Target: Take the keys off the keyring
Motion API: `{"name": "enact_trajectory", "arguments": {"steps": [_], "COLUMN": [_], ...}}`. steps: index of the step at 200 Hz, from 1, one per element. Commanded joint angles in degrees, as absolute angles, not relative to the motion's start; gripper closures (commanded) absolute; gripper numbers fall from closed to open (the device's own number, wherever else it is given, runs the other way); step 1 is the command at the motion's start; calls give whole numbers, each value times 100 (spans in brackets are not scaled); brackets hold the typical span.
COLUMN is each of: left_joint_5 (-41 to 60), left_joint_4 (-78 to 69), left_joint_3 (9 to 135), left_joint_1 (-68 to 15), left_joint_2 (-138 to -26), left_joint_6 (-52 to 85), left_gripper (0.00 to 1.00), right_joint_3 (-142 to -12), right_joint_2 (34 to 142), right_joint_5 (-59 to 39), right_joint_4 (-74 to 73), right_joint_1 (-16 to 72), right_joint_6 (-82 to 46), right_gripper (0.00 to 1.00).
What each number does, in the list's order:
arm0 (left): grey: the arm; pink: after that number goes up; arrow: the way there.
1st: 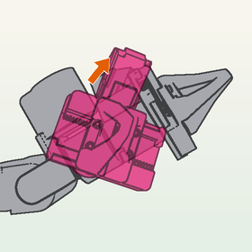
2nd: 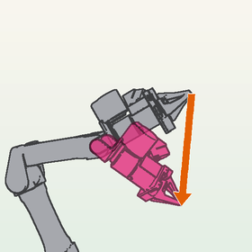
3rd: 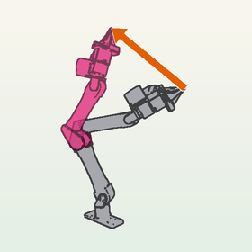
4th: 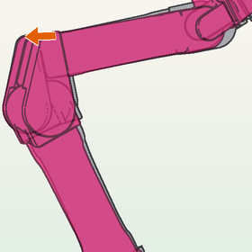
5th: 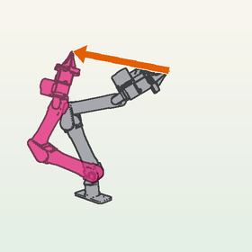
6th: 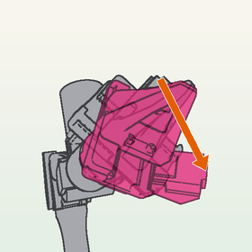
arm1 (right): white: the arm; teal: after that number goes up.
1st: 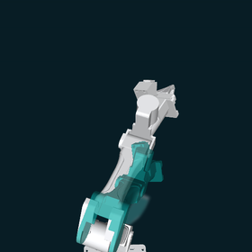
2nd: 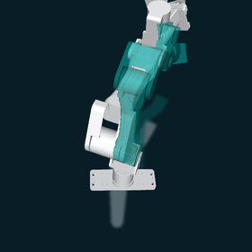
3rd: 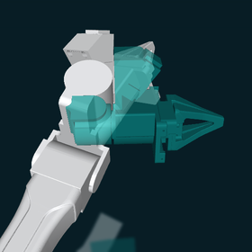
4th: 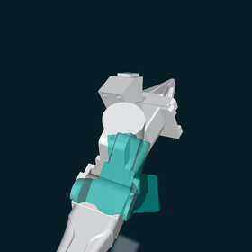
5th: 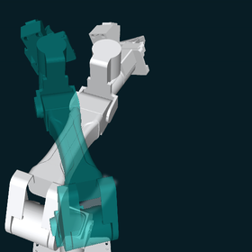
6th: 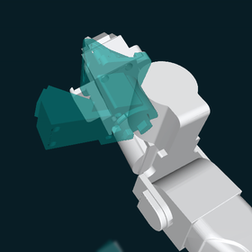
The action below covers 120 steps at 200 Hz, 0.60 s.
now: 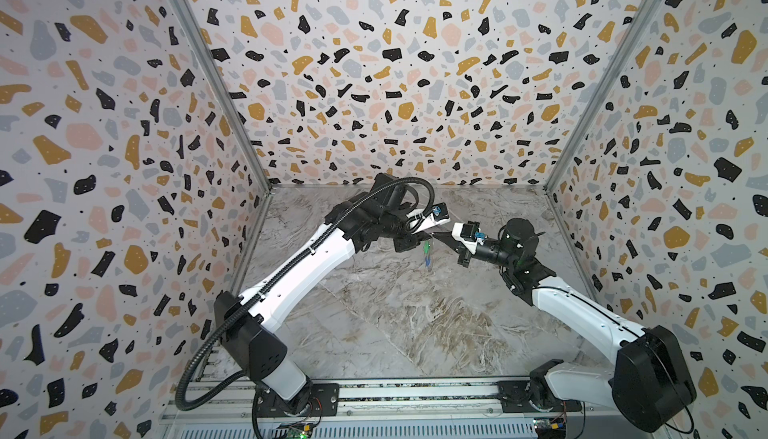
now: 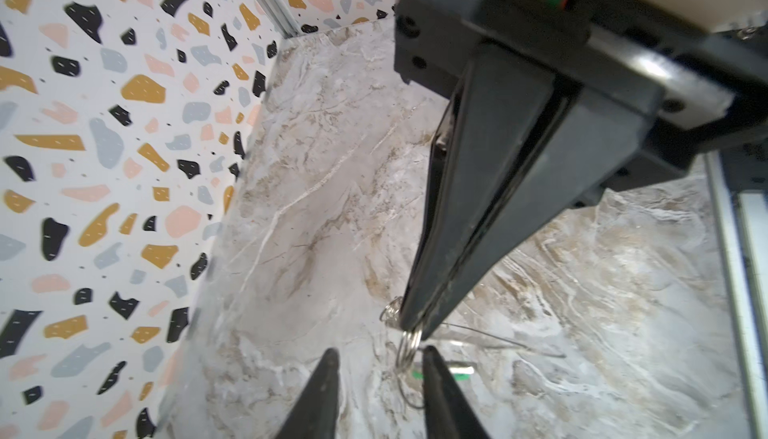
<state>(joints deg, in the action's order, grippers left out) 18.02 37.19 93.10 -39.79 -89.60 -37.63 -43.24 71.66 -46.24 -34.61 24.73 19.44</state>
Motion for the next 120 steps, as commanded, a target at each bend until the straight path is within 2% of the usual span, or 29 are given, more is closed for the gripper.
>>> {"name": "enact_trajectory", "arguments": {"steps": [1, 26, 71, 120], "left_joint_5": [1755, 1791, 1994, 1889], "left_joint_4": [2545, 1320, -65, -590], "left_joint_3": [8683, 7773, 6585, 6105], "left_joint_1": [-3912, -3842, -3879, -4016], "left_joint_2": [-8423, -7877, -7505, -7443], "left_joint_6": [-3259, -2643, -1887, -1762], "left_gripper": [55, 49, 47, 47], "right_joint_3": [-4178, -4187, -4175, -4185], "right_joint_2": [7125, 7128, 7177, 7171], "right_joint_5": [-4986, -4963, -4860, -4852], "right_joint_4": [-4462, -4539, -4780, -4956], "right_joint_1": [2382, 2371, 2333, 2311], "right_joint_6": [1250, 1200, 1007, 848], "right_gripper": [100, 100, 100, 100]}}
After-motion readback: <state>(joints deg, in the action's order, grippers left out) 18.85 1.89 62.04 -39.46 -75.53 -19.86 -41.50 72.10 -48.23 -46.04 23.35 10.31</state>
